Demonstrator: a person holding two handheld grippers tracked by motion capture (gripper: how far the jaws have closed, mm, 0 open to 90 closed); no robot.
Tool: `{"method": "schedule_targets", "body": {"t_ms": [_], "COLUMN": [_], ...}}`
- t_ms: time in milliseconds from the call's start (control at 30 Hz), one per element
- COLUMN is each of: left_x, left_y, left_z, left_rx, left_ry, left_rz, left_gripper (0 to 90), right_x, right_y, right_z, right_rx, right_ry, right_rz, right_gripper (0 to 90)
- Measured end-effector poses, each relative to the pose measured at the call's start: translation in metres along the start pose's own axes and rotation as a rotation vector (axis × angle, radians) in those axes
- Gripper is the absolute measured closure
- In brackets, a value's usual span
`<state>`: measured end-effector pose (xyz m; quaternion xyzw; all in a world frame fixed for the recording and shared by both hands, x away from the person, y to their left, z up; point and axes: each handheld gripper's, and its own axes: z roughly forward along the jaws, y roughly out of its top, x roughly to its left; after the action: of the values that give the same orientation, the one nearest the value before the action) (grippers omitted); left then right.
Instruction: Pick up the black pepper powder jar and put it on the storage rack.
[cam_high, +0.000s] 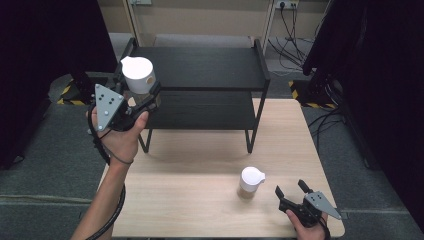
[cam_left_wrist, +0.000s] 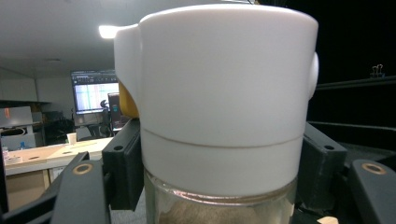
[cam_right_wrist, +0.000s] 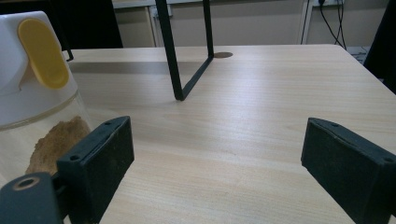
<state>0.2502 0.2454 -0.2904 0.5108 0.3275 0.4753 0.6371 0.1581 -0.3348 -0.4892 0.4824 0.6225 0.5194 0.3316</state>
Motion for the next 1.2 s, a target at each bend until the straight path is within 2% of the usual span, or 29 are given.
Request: {"method": "schedule_targets", "body": {"t_ms": [567,1200], "left_x": [0.004,0.011], "left_y": [0.018,0.028], "left_z": [0.021,0.046], "left_rx": [0.003,0.03], "left_ry": [0.032,0.076], "left_rz": [0.008,0.005], "left_gripper": [30.7,30.7], "right_x": [0.0,-0.001], "right_y": [0.0,0.0], "right_z": [0.0,0.0], "right_rx": [0.0,-0.001], "right_ry": [0.001,0.002], "right_rz": [0.002,0.002], "right_gripper": [9.7,9.7]}}
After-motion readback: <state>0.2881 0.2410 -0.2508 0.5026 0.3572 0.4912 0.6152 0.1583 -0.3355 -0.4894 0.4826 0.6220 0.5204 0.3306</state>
